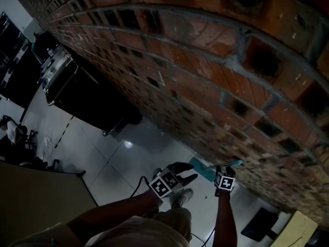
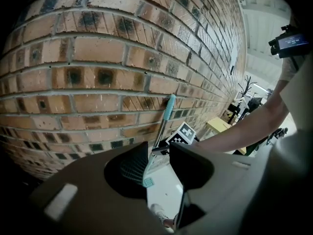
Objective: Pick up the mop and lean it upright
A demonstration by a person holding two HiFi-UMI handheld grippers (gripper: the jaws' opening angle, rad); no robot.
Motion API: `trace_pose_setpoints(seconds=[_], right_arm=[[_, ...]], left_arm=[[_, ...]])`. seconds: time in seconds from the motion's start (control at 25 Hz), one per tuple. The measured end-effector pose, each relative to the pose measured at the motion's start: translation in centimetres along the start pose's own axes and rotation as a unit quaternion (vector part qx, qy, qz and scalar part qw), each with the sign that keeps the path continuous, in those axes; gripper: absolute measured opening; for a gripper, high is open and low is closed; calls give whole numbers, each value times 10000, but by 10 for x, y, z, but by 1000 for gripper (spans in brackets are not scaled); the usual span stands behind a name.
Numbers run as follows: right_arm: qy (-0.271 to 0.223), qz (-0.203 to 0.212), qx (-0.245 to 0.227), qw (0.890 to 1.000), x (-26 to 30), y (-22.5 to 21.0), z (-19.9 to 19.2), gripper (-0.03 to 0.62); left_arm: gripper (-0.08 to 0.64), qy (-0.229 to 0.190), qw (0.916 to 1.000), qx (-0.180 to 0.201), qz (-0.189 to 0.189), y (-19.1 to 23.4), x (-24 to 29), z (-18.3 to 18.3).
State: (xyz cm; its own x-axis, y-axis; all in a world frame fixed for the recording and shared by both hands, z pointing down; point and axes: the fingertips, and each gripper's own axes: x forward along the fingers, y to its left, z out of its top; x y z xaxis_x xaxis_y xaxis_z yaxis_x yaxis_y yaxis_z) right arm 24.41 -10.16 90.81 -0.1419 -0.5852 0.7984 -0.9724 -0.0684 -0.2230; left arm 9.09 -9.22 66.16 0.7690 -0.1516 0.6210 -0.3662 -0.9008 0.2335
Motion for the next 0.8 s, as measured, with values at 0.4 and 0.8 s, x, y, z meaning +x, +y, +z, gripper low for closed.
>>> trace_pose_setpoints(seconds=[0.4,0.8], right_arm=[[-1056,185,68,9942,-98,9,44,242],[-2359,156,163,9715,-230,29,117,235]], left_arm=[[158,-345,9993,-47,-107,-14,-6,18],[160,-743,9971,-17,-161,-22,-34,46]])
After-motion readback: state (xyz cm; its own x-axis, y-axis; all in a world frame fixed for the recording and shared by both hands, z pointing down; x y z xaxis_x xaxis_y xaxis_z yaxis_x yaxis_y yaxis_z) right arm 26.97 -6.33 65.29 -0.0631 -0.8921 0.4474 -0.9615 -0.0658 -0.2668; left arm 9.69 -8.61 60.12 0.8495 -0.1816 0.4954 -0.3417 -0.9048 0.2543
